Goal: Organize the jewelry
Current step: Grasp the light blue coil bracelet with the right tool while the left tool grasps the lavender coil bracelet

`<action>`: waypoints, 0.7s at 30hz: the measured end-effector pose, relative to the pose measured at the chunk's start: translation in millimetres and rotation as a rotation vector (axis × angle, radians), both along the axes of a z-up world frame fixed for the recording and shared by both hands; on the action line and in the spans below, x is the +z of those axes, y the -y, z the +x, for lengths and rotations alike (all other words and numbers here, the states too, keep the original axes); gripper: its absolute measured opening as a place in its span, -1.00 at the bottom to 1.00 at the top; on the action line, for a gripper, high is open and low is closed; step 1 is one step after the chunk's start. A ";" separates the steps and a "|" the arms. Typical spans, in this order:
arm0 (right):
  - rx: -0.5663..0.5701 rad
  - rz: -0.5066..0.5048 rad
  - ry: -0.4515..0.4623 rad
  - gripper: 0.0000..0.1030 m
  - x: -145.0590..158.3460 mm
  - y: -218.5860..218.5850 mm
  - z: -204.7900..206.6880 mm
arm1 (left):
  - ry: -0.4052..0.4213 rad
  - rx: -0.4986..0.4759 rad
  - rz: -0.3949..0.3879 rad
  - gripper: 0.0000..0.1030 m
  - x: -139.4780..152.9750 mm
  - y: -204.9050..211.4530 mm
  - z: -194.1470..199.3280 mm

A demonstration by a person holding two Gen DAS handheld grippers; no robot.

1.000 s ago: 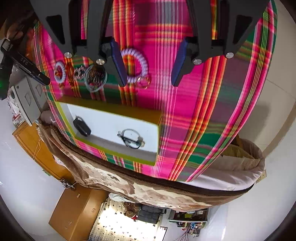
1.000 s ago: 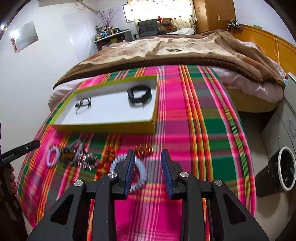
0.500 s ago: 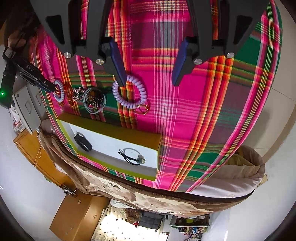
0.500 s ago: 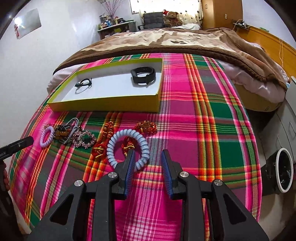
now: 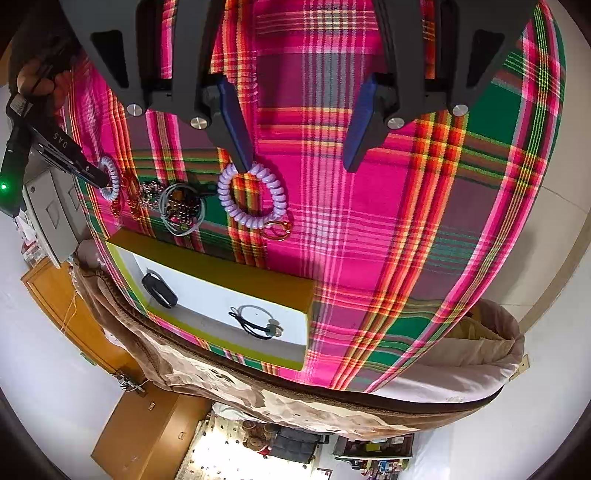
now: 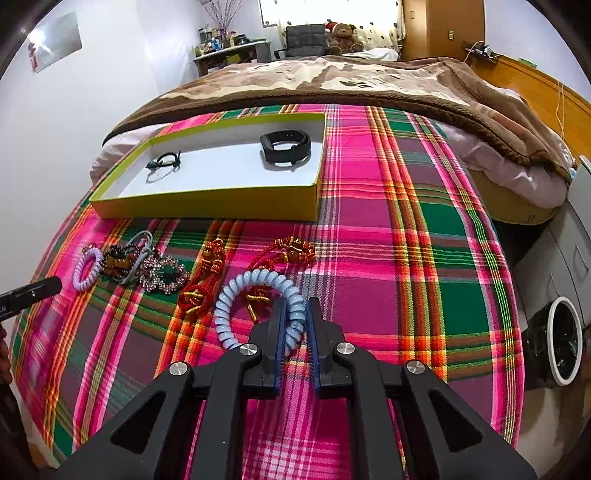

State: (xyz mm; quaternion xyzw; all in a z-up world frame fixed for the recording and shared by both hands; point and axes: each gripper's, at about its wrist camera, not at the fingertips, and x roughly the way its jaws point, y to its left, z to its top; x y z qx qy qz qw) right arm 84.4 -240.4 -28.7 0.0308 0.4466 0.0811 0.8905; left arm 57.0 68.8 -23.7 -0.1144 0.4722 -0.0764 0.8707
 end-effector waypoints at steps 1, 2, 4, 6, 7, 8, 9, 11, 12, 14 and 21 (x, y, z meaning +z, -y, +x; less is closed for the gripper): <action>-0.006 0.011 0.008 -0.79 1.6 1.9 -1.1 | -0.004 0.001 0.003 0.03 -0.4 0.9 0.4; -0.013 0.021 0.017 -0.79 3.4 4.1 -2.4 | -0.006 -0.002 0.004 0.03 -0.7 2.1 0.8; -0.032 0.046 0.037 -0.79 7.4 9.9 -5.8 | -0.012 -0.008 0.003 0.03 -2.0 4.4 2.6; -0.049 0.081 0.048 -0.79 10.7 15.7 -8.6 | -0.019 -0.011 0.006 0.02 -2.6 7.5 5.5; -0.055 0.092 0.052 -0.79 12.0 17.8 -9.4 | -0.019 -0.016 0.004 0.03 -3.2 9.1 7.3; -0.064 0.102 0.059 -0.79 14.0 20.1 -11.0 | -0.021 -0.019 0.005 0.02 -4.4 10.7 9.7; -0.074 0.111 0.069 -0.79 16.5 22.4 -13.2 | -0.022 -0.013 0.008 0.02 -5.2 11.5 11.7; -0.081 0.128 0.087 -0.79 21.5 25.3 -17.6 | -0.024 0.011 0.009 0.02 -2.8 12.1 14.1; -0.080 0.133 0.091 -0.79 22.9 25.4 -18.8 | -0.018 0.010 0.011 0.02 -1.5 13.1 15.5; -0.076 0.139 0.102 -0.79 25.8 24.9 -21.7 | -0.027 0.007 0.031 0.02 -3.1 16.2 20.2; -0.059 0.165 0.117 -0.79 29.2 23.4 -24.6 | -0.016 0.010 0.202 0.02 -6.1 32.1 23.5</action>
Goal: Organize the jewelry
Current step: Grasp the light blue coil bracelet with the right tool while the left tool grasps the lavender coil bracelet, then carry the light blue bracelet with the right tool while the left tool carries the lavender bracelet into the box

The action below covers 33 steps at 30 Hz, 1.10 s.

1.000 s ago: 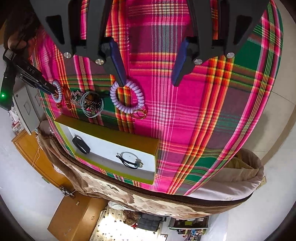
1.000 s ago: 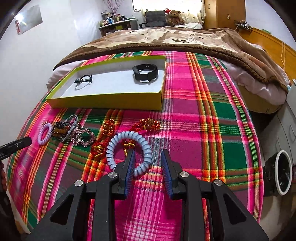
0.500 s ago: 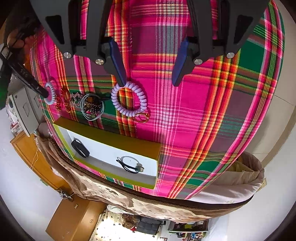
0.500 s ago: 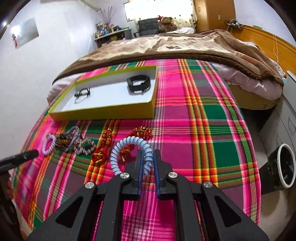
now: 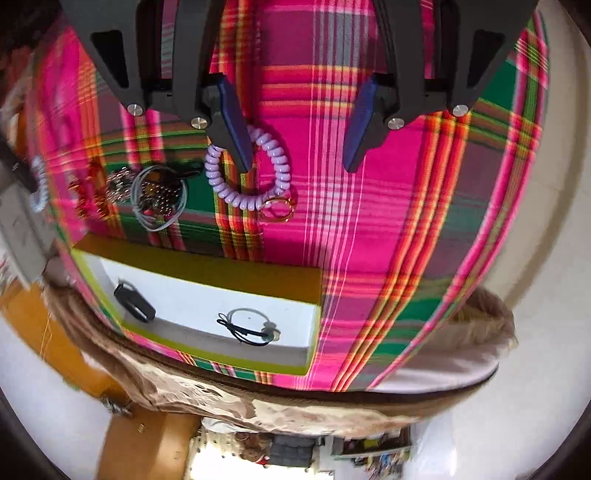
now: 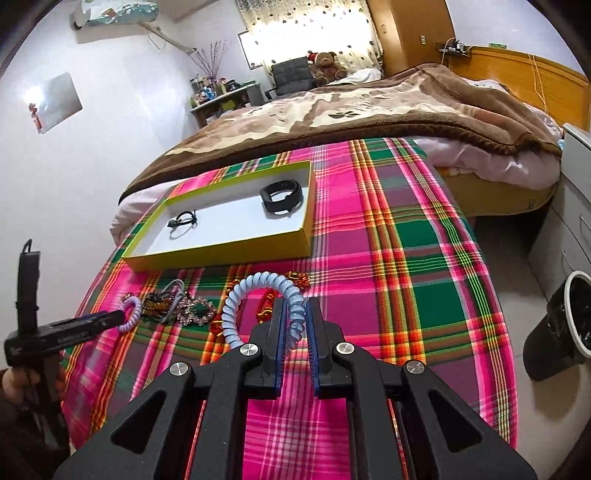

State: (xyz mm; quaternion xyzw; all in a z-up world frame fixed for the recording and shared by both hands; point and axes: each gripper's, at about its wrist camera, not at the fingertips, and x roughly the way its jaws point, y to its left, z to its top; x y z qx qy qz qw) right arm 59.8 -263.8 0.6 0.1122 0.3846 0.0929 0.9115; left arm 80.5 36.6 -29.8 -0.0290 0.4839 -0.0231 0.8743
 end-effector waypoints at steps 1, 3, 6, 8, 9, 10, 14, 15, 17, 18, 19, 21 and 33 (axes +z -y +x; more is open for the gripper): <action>0.002 0.004 0.001 -0.79 0.0 0.2 0.1 | 0.002 -0.011 0.028 0.02 -0.6 3.3 -0.2; 0.004 0.010 0.006 -0.79 0.2 0.0 -0.5 | 0.005 -0.027 0.068 0.03 -1.6 7.7 0.7; 0.002 0.019 0.008 -0.79 -0.1 0.9 -1.0 | 0.005 -0.040 0.083 0.02 -1.0 8.8 1.5; 0.004 0.023 0.010 -0.79 0.1 1.2 -1.2 | 0.002 -0.043 0.065 -0.04 -0.4 6.8 0.5; 0.004 0.023 0.012 -0.79 0.0 1.5 -1.8 | 0.004 -0.049 0.063 -0.10 -0.2 8.5 0.8; 0.004 0.024 0.012 -0.79 -0.2 1.7 -1.8 | 0.006 -0.061 0.063 -0.16 0.3 9.0 -0.2; 0.000 0.031 0.006 -0.79 -0.9 3.2 -2.3 | 0.005 -0.090 0.048 -0.72 2.4 12.4 -2.8; 0.000 0.034 0.006 -0.79 -0.8 3.1 -2.5 | 0.007 -0.086 0.045 -0.79 2.3 11.9 -3.0; -0.002 0.036 0.008 -0.79 -0.2 2.5 -3.5 | 0.011 -0.077 0.022 -0.81 2.3 9.6 -2.3; -0.001 0.035 0.008 -0.79 0.1 2.1 -3.8 | 0.010 -0.077 0.010 -0.81 2.7 8.3 -3.0; 0.000 0.034 0.008 -0.79 0.2 1.6 -3.9 | 0.009 -0.081 -0.003 -0.81 2.8 6.9 -4.2; -0.003 0.034 0.009 -0.79 0.4 1.4 -4.6 | 0.007 -0.081 -0.022 -0.81 2.9 4.2 -6.8; -0.006 0.029 0.025 -0.79 7.7 -5.9 -6.3 | 0.049 -0.088 -0.059 -0.81 18.6 -4.6 -17.9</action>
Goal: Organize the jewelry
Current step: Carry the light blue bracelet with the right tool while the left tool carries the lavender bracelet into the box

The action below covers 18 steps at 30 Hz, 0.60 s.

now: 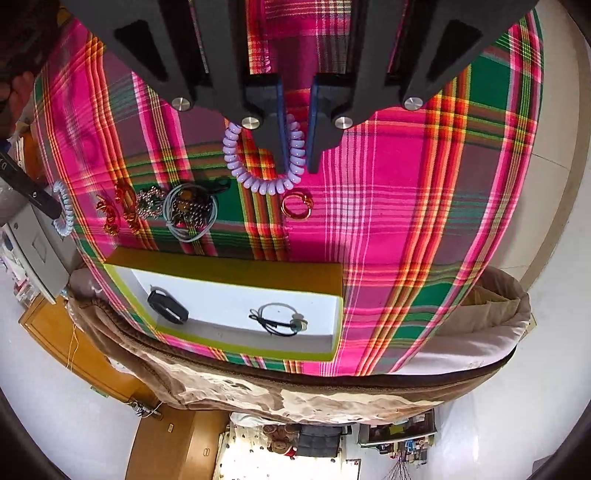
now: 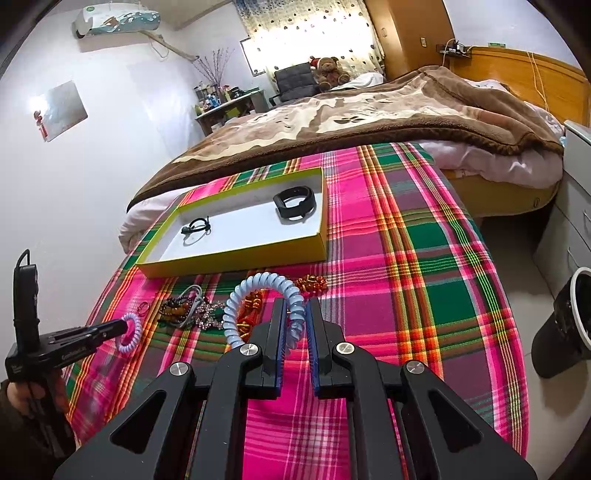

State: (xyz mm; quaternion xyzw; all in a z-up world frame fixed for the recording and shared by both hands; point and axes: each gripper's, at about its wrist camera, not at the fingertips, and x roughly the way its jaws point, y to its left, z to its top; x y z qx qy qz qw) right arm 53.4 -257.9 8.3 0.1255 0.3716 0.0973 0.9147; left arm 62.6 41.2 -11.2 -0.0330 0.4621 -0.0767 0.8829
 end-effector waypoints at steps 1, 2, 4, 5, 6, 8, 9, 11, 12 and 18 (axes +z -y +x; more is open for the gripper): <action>0.000 -0.001 0.001 -0.79 1.0 -0.7 -0.1 | 0.005 -0.001 -0.003 -0.81 2.1 -0.8 -0.1; -0.001 -0.001 0.004 -0.79 2.2 -1.3 -0.2 | 0.010 0.001 -0.004 -0.81 4.2 -1.9 -1.0; 0.001 -0.003 0.009 -0.79 5.0 -3.3 0.7 | 0.022 0.000 -0.011 -0.81 9.4 -3.0 -0.2; 0.002 -0.006 0.009 -0.79 6.7 -4.8 2.5 | 0.027 0.003 -0.014 -0.81 11.5 -3.6 0.2; 0.003 -0.007 0.011 -0.79 7.9 -6.3 3.8 | 0.033 0.001 -0.019 -0.81 14.1 -4.0 1.0; 0.006 -0.012 0.013 -0.79 10.8 -9.6 8.0 | 0.045 0.001 -0.024 -0.81 18.5 -4.5 4.0; 0.009 -0.016 0.015 -0.79 12.8 -12.0 11.2 | 0.049 -0.001 -0.029 -0.81 20.8 -5.0 6.2; 0.015 -0.019 0.019 -0.79 16.4 -16.1 16.2 | 0.058 0.003 -0.040 -0.81 25.2 -6.1 9.9; 0.019 -0.020 0.021 -0.79 18.4 -18.4 19.4 | 0.066 0.000 -0.044 -0.81 28.1 -6.1 12.4; 0.023 -0.045 0.017 -0.79 26.7 -27.4 46.4 | 0.083 0.000 -0.060 -0.81 38.7 -8.2 34.0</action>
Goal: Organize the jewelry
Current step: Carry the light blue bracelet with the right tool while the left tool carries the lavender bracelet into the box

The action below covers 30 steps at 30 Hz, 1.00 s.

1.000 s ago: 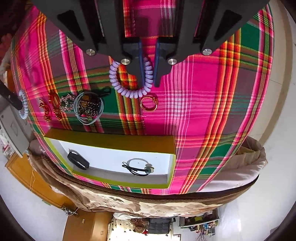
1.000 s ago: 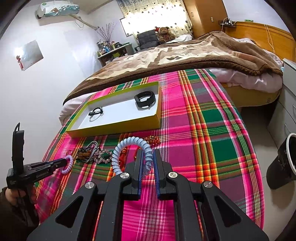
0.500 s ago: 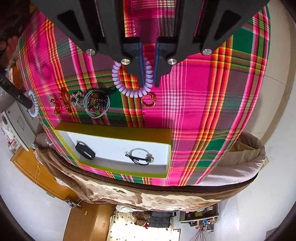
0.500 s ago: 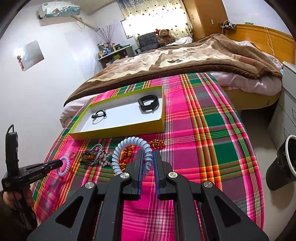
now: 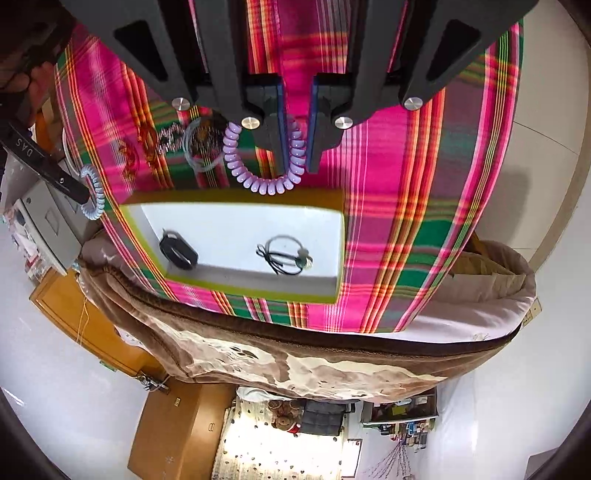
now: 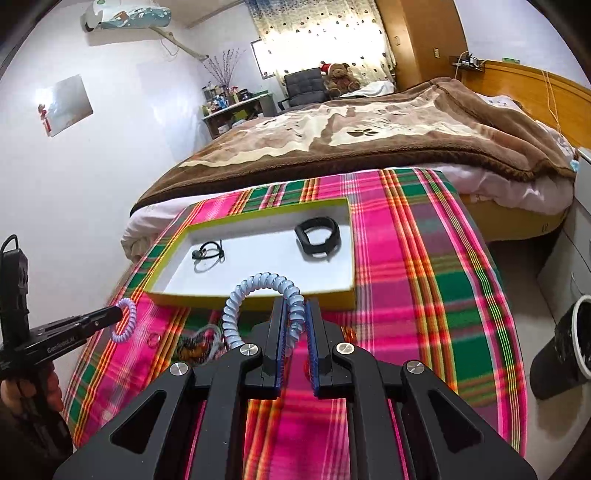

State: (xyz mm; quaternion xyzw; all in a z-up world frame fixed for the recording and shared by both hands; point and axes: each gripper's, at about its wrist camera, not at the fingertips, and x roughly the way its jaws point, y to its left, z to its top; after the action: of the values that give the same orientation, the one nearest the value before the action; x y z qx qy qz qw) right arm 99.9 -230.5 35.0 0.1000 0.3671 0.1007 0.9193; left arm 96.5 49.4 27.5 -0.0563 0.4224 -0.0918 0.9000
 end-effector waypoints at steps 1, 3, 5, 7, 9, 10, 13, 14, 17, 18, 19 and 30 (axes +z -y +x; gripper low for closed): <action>0.003 -0.010 0.002 -0.79 1.8 -2.4 5.9 | 0.002 0.000 0.000 -0.81 1.0 -0.5 3.9; 0.008 -0.017 0.003 -0.79 4.0 -6.1 17.6 | 0.005 0.003 0.000 -0.81 2.6 0.0 11.0; 0.009 -0.020 -0.003 -0.79 4.8 -9.4 31.9 | 0.007 -0.004 -0.002 -0.81 3.8 2.3 20.3; 0.010 -0.021 -0.010 -0.79 5.0 -12.9 44.6 | 0.005 -0.013 -0.002 -0.81 4.1 5.2 29.3; 0.011 -0.028 -0.023 -0.79 3.5 -16.7 59.4 | -0.002 -0.021 0.000 -0.81 2.8 8.8 38.1; 0.015 -0.034 -0.028 -0.79 2.4 -19.5 66.0 | -0.004 -0.030 -0.002 -0.81 2.0 10.5 43.5; 0.029 -0.056 -0.046 -0.79 -1.9 -28.0 85.2 | -0.020 -0.037 -0.007 -0.81 -1.7 12.4 58.7; 0.034 -0.063 -0.054 -0.79 -3.8 -30.7 90.4 | -0.026 -0.033 -0.010 -0.81 -3.5 12.5 63.0; 0.047 -0.073 -0.078 -0.79 -11.1 -36.9 106.3 | -0.040 -0.037 -0.024 -0.81 -8.9 13.5 75.0; 0.051 -0.072 -0.092 -0.79 -14.6 -38.8 113.2 | -0.046 -0.037 -0.024 -0.81 -11.3 14.5 79.7; 0.055 -0.073 -0.100 -0.79 -16.6 -40.5 117.8 | -0.052 -0.040 -0.021 -0.81 -14.0 14.5 82.8; 0.085 -0.114 -0.168 -0.79 -39.4 -57.3 156.4 | -0.113 -0.026 -0.013 -0.81 -38.3 14.4 109.5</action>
State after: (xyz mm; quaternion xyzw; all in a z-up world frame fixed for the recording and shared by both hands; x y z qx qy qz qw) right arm 256.3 -173.2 -4.4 0.0400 0.4520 0.1098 0.8843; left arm 206.0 34.9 -10.8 -0.0618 0.4725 -0.1030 0.8731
